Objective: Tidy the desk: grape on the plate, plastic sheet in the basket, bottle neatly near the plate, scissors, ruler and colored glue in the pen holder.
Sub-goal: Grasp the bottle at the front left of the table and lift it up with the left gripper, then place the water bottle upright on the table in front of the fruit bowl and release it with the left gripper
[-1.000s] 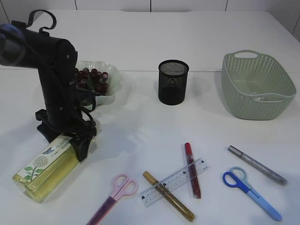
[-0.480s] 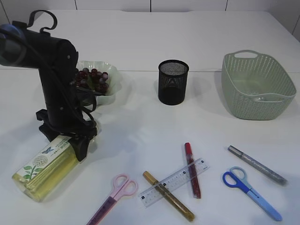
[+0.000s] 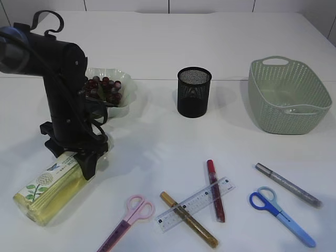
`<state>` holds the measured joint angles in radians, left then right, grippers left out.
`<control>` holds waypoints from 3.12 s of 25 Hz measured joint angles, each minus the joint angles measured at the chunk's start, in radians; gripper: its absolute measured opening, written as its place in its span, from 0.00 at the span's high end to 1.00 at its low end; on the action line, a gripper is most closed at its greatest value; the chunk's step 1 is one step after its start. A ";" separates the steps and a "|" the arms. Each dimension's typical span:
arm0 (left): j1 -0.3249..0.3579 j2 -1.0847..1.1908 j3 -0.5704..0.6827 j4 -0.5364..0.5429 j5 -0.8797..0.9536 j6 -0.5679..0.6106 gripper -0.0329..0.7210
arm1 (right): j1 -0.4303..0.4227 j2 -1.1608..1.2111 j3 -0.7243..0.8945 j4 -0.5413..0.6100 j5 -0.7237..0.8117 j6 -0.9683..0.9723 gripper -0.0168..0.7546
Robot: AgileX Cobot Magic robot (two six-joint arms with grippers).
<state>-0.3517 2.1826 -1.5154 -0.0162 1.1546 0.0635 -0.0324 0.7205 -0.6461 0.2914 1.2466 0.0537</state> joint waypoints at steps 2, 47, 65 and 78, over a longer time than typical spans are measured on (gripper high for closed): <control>0.002 0.000 0.000 -0.004 0.000 -0.009 0.35 | 0.000 0.000 0.000 0.000 0.000 0.000 0.37; 0.126 -0.980 0.988 -0.065 -1.286 -0.219 0.35 | 0.000 0.000 0.000 -0.002 0.000 -0.011 0.37; 0.126 -0.555 1.144 -0.070 -2.209 -0.133 0.35 | 0.000 0.000 0.000 -0.004 0.000 -0.122 0.37; 0.126 -0.417 1.029 -0.014 -2.218 -0.132 0.36 | 0.000 0.000 0.000 -0.006 0.000 -0.172 0.37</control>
<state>-0.2261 1.7656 -0.4863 -0.0301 -1.0634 -0.0684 -0.0324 0.7205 -0.6461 0.2858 1.2466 -0.1186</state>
